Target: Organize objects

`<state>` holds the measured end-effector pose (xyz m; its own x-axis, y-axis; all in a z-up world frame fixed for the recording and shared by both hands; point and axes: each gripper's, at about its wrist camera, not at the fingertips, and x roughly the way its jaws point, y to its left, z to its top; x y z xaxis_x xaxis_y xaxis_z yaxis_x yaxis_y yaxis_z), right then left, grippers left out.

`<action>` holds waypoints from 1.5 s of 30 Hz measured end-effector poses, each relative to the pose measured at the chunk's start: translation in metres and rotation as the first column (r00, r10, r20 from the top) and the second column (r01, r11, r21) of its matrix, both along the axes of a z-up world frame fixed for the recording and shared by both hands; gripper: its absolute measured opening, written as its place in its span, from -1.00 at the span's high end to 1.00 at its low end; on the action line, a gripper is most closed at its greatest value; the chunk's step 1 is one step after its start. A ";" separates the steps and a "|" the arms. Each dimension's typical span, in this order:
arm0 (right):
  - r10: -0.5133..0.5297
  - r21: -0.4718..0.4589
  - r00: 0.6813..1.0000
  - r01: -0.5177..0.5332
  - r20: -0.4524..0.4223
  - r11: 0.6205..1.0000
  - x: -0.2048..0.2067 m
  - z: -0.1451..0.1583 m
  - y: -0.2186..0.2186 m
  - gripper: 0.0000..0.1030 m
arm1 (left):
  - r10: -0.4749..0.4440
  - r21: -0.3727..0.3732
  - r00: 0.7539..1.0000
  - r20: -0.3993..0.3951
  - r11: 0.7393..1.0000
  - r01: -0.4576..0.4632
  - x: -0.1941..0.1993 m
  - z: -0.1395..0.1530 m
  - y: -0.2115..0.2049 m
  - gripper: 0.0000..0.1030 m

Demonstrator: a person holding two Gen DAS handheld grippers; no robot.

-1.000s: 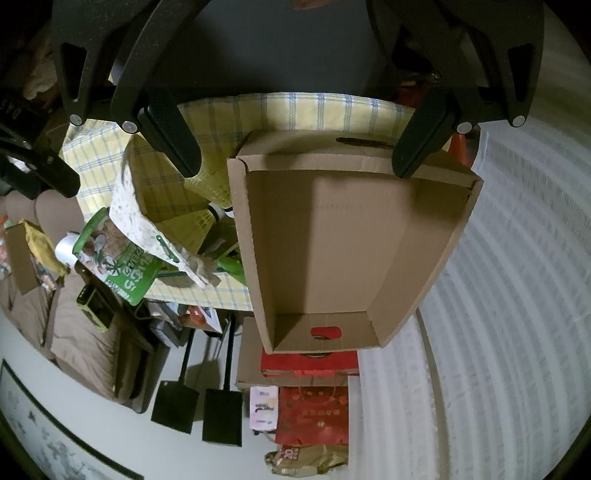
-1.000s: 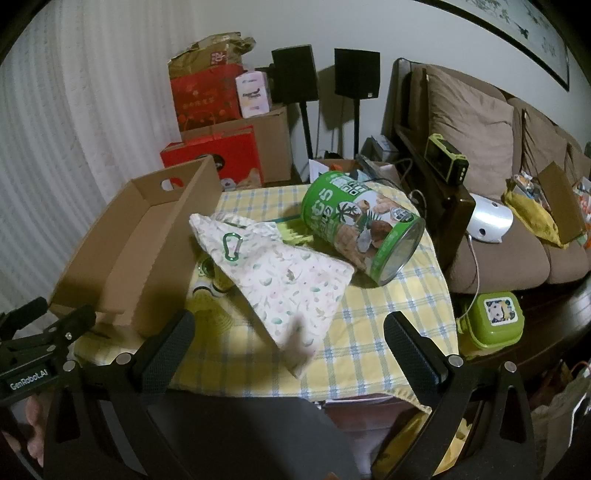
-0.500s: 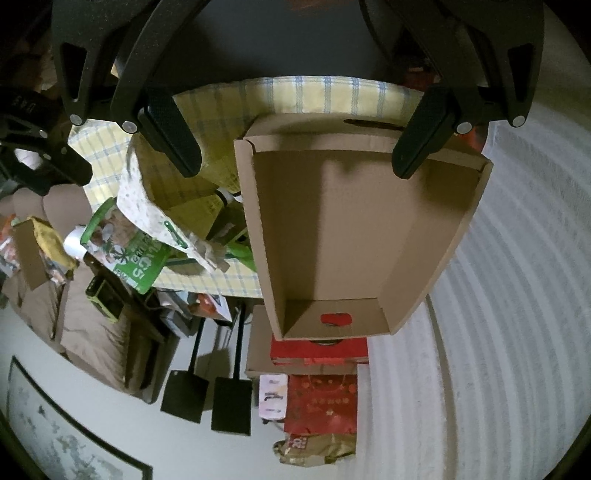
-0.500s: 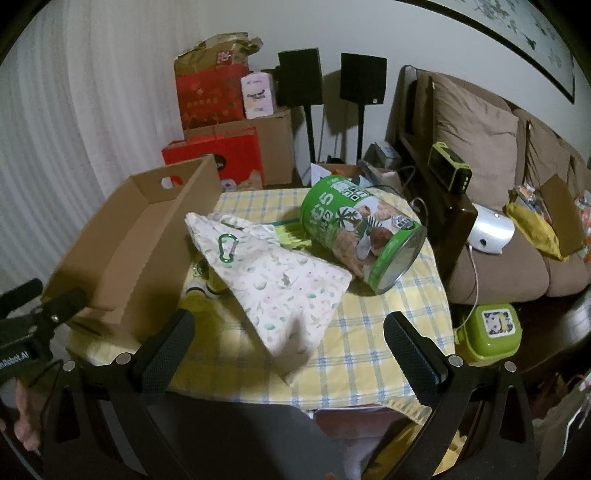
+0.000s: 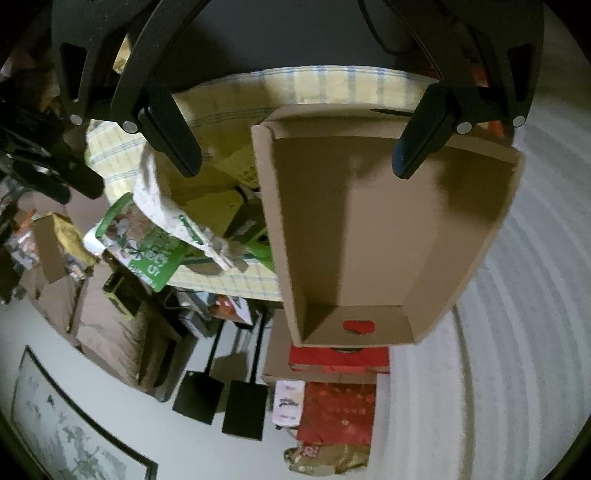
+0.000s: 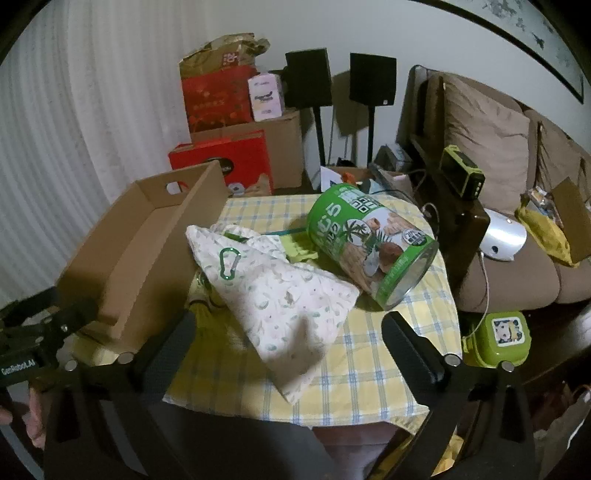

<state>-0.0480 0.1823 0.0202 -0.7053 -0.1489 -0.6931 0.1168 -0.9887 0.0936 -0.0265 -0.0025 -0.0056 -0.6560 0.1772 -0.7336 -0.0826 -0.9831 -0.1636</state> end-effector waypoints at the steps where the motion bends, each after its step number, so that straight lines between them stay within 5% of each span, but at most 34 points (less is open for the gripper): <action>1: 0.003 -0.004 1.000 -0.003 0.006 1.000 -0.003 0.000 0.001 -0.81 | -0.010 0.021 1.000 0.005 1.000 0.010 -0.002 0.000 0.000 -0.98; 12: 0.043 -0.018 0.999 -0.043 0.023 0.999 -0.040 0.001 -0.003 -0.62 | -0.070 0.111 0.997 0.038 0.992 0.065 -0.047 0.006 0.019 -0.95; 26: 0.041 -0.011 0.999 -0.040 0.031 0.999 -0.062 -0.005 -0.006 -0.61 | -0.066 0.038 0.997 0.049 0.997 0.065 -0.081 0.004 0.039 -0.95; 33: 0.068 -0.006 0.996 -0.068 0.049 0.998 -0.074 -0.020 -0.005 -0.44 | -0.079 0.081 0.993 0.086 0.994 0.072 -0.093 -0.006 0.040 -0.84; 36: 0.104 -0.046 0.991 -0.101 0.080 0.994 -0.080 -0.027 -0.004 0.07 | -0.095 0.124 0.990 0.102 0.989 0.082 -0.095 -0.009 0.039 -0.68; 45: 0.167 -0.149 0.982 -0.153 0.083 0.977 -0.083 -0.032 -0.007 0.07 | -0.151 0.264 0.978 0.147 0.958 0.108 -0.105 -0.015 0.044 -0.41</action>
